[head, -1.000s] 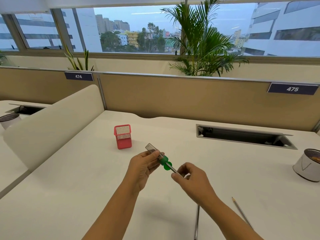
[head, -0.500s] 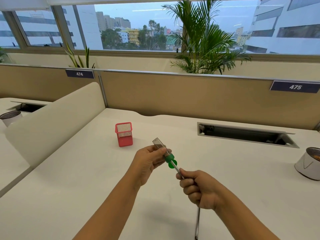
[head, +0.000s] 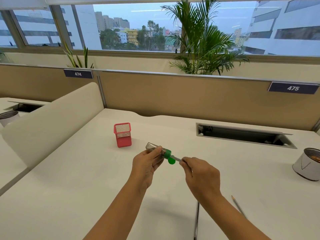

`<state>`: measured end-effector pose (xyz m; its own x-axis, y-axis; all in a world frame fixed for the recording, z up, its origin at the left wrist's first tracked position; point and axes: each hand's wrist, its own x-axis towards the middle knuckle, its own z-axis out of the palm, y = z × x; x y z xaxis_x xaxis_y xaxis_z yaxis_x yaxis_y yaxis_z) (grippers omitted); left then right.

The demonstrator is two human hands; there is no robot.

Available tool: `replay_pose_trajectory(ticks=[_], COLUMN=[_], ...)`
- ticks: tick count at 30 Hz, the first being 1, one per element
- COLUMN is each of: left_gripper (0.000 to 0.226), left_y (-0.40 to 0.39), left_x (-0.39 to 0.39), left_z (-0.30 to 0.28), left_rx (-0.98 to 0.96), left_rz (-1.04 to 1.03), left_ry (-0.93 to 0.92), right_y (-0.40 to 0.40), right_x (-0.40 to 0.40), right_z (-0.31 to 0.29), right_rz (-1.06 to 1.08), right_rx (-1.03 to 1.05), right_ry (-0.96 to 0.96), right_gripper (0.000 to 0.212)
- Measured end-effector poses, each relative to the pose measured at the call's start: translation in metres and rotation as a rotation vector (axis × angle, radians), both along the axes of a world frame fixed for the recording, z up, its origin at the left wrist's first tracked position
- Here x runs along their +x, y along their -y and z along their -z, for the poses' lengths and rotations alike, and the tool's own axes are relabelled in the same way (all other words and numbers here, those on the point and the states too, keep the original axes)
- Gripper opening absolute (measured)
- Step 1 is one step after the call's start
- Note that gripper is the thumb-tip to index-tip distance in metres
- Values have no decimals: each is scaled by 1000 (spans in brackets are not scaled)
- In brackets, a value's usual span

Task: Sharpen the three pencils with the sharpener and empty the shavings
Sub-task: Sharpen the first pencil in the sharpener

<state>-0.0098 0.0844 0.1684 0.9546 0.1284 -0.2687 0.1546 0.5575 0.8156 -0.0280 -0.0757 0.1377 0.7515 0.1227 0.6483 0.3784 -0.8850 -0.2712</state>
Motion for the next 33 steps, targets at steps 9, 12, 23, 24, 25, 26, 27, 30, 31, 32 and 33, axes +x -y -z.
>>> replay_pose_trajectory(ticks=[9,12,23,24,25,26,27,30,31,32,33], left_gripper=[10,9,9,8,8,8,8,10,11,11,10], left_y=[-13,-15,-11,-12,-13,-14,-14,-15,-15,-16,-17], left_x=[-3,-2,-1,-1,-1,-1,-1,-1,0,0,1], left_z=[-11,-5,4,4,4,4,4,3,2,2,2], left_rx=[177,157,58,57,54,53,53,44,39,33,24], left_rz=[213,164,97,113,128,138,147,164,165,158,144], left_ry=[120,70,-9,-10,-13,-17,-19,-10,-6,-3,-3], right_y=[3,-8,-13,-12,-12,-13,-13,-11,-10,-9,-7], right_x=[-6,-13,-18,-17,-16,-16,-15,-15,-15,-16,-17], right_z=[-35,-34,-18,-20,-24,-27,-29,-32,-32,-32,-31], right_rz=[-213,-176,-54,-63,-65,-70,-77,-94,-97,-100,-107], right_rx=[1420,979,317,421,492,542,583,726,761,782,795], right_ry=[-1531,-1231,-409,-556,-651,-714,-754,-901,-940,-966,-977], right_gripper=[29,27,17,19,20,21,22,29,30,32,32])
